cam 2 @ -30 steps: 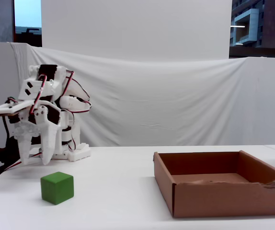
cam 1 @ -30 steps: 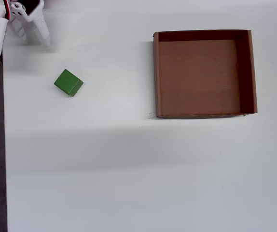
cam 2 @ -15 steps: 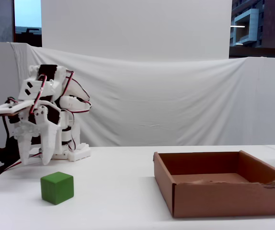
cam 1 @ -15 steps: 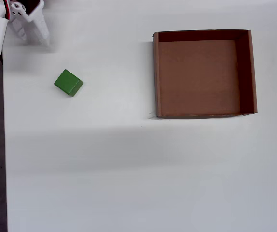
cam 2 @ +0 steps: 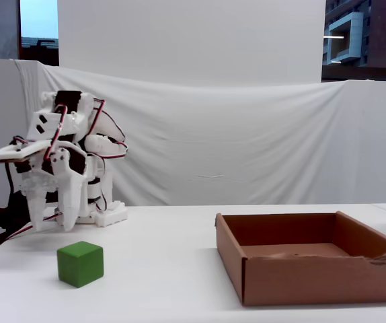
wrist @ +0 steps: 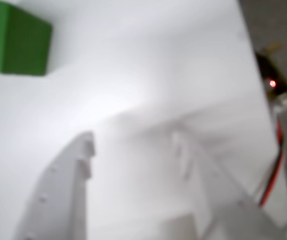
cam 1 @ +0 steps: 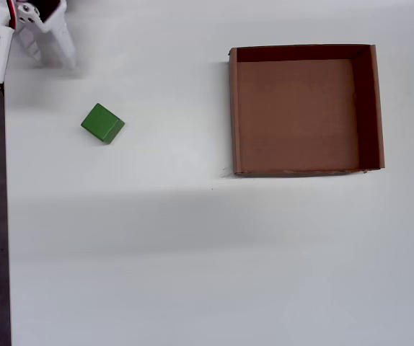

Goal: Grasp a green cube and put it in a box.

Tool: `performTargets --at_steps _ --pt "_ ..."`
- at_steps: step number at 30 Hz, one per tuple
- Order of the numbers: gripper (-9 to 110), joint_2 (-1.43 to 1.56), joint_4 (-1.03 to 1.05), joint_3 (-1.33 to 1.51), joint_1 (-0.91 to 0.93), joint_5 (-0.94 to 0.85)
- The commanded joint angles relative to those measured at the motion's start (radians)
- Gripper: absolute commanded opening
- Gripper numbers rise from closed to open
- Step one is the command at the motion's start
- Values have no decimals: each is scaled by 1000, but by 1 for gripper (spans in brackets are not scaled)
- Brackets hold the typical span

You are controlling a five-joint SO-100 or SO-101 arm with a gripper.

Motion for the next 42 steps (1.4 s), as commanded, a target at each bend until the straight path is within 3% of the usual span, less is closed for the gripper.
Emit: performTargets --at_steps 1,10,24,30,42 --pt "21 5 -25 -8 -49 5" --pt "21 -80 -78 -84 -97 5" --pt "21 -465 -221 -376 -227 -11" --pt "21 -566 -347 -411 -233 -109" --pt "21 -767 -322 -549 -236 -348"
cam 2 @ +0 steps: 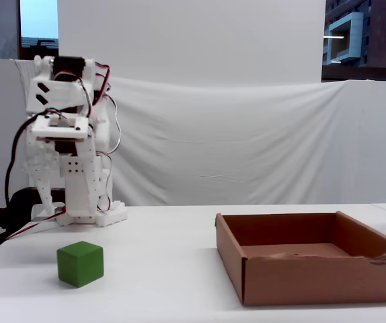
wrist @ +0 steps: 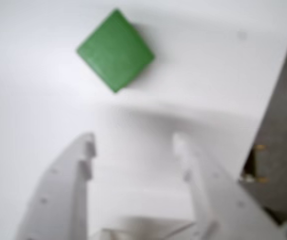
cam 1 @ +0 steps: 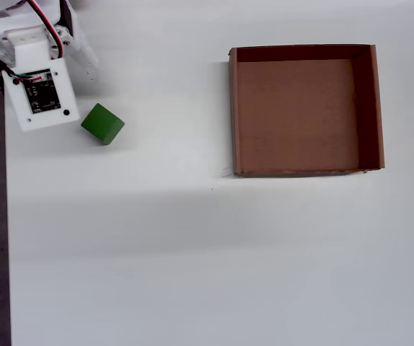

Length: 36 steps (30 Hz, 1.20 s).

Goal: Grasp a green cube and put it in a box.

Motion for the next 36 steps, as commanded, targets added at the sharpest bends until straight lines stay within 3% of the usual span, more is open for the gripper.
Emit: performTargets --at_steps 1,15,28,36 --pt "21 -55 -25 -86 -17 -49" --pt "21 -258 11 -278 -37 -100" --pt "30 -328 38 -305 -57 -101" --pt "30 -476 126 -405 -95 -207"
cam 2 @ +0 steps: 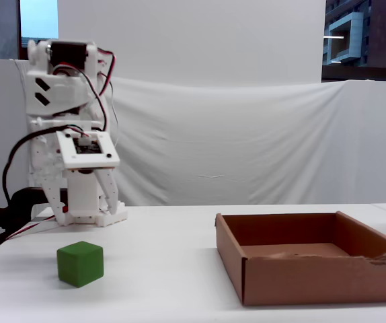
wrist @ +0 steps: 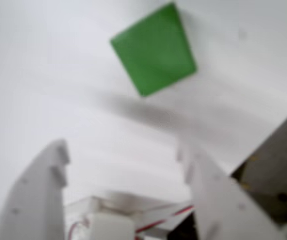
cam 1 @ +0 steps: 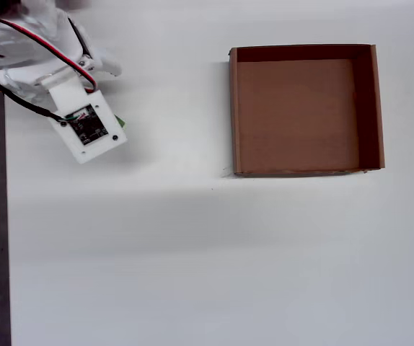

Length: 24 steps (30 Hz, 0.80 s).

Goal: Grasp a green cube and put it in a box.

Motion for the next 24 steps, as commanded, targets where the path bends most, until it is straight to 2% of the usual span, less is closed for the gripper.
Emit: performTargets --at_steps 1,11,19,24 --pt "30 -28 5 -86 -12 -49" --pt "30 -109 -32 -141 46 -58" --pt "30 -89 -63 -117 144 -129" --pt "29 -156 -100 -156 190 -249"
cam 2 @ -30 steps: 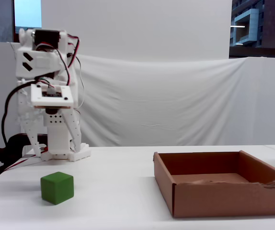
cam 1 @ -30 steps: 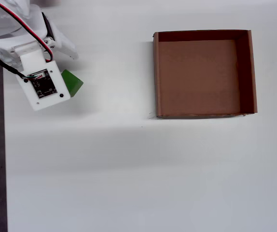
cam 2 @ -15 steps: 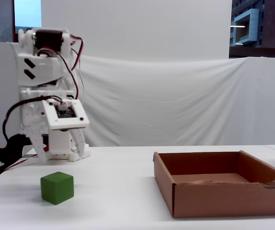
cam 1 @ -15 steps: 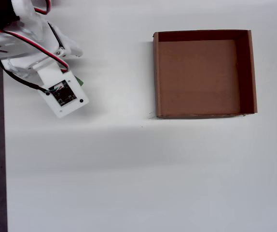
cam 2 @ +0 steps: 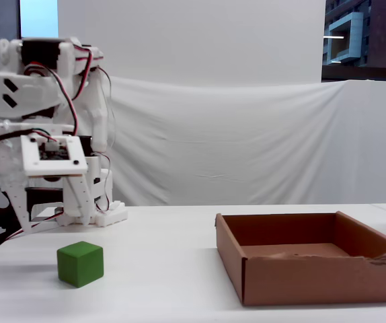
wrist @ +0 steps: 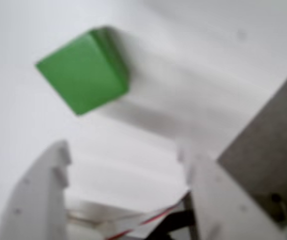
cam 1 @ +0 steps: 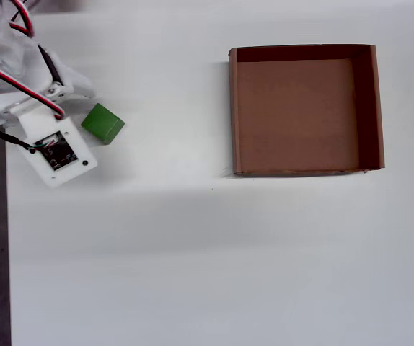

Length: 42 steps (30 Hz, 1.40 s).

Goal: Grasp a green cube and put it in a box.

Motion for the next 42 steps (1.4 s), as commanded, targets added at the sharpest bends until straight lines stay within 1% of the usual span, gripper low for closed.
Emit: performTargets --at_steps 1,3,4,9,15,20,27,33,42 --pt "29 -25 -18 -84 12 -67" --pt "29 -61 -6 -130 6 -77" --pt "29 -133 29 -227 -15 -95" --pt "29 -247 54 -394 -86 -89" --pt "29 -318 2 -433 -123 -83" --pt "29 -314 -6 -416 -138 -94" --pt "29 -218 -38 -293 -178 -94" --pt "29 -143 -115 -153 -184 -95" --pt "29 -112 -140 -95 -179 -95"
